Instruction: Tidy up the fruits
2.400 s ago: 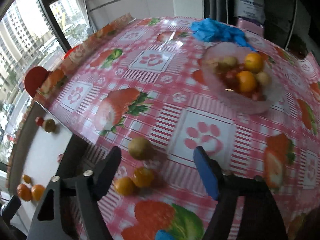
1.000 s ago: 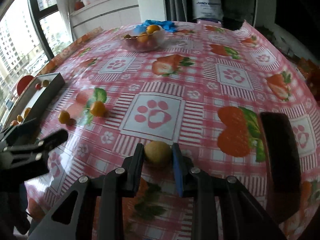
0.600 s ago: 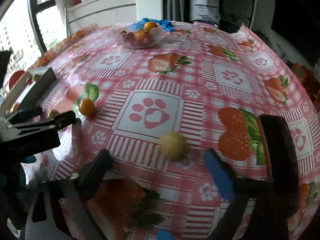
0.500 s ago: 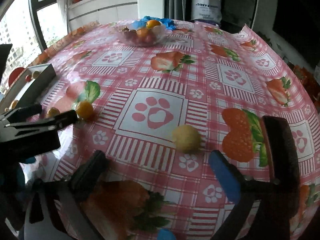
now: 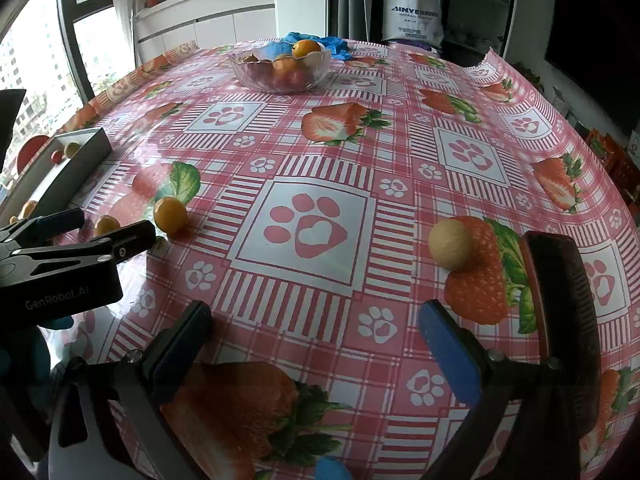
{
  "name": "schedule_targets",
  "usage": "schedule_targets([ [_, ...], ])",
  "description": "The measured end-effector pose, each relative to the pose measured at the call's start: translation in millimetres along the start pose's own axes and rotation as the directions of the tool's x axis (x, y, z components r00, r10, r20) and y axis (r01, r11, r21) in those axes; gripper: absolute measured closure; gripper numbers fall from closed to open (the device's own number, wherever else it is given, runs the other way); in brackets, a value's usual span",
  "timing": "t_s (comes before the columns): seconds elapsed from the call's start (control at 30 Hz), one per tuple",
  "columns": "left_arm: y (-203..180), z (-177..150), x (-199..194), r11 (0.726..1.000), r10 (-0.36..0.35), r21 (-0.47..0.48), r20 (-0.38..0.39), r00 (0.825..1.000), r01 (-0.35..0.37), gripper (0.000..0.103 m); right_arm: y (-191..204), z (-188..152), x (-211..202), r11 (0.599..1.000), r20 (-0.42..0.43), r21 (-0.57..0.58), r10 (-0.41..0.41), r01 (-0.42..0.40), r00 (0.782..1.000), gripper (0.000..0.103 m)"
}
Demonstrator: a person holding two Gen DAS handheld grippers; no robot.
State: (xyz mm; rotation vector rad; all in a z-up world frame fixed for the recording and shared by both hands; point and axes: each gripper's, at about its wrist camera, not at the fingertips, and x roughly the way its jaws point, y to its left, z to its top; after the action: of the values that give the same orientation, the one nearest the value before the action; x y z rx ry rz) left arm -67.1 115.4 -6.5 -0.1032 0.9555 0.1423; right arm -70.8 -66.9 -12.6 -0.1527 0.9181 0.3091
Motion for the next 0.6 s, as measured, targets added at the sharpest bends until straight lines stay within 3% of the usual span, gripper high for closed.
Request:
schedule_targets([
  [0.6, 0.9, 0.2, -1.4, 1.0, 0.0, 0.0, 0.0, 1.0, 0.0, 0.001, -0.1, -0.3, -0.3, 1.0, 0.0, 0.0, 0.0, 0.0, 1.0, 0.0],
])
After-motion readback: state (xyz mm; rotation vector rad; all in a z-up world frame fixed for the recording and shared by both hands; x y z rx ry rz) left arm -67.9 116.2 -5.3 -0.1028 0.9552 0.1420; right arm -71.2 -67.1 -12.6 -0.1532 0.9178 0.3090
